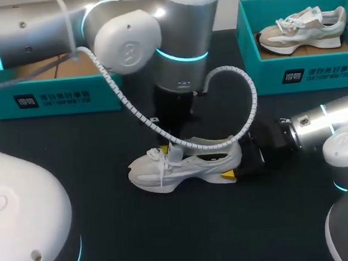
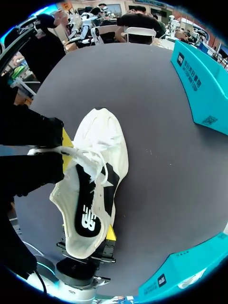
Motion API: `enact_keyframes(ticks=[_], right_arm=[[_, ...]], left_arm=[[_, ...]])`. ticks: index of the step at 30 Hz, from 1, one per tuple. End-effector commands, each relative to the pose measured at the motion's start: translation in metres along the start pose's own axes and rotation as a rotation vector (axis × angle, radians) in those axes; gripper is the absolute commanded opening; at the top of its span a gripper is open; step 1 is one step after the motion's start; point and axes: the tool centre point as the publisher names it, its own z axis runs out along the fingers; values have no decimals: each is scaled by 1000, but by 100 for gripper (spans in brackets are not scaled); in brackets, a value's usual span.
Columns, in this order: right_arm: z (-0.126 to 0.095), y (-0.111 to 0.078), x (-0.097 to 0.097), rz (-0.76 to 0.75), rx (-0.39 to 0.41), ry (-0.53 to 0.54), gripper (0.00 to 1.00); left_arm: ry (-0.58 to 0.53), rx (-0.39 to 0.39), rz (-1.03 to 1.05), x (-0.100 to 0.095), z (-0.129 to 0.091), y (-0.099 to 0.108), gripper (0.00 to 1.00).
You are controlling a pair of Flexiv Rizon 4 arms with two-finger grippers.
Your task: Take the shoe out of the shoebox, open the shoe tongue, remove and reinsert the insole, then place the shoe into the shoebox
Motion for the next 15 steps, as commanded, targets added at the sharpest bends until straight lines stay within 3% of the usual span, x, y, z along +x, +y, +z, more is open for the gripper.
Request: enact_keyframes(ticks=[1,5,15], right_arm=[[3,-4,-1,2,4,0,0],[3,-4,-1,2,4,0,0],[3,-4,-1,2,4,0,0]], left_arm=[[122,6,3,-27,-11,1,0],[96,15,23,-42,-6,0,0],[43,-12,-4,-59,43,-12,0]])
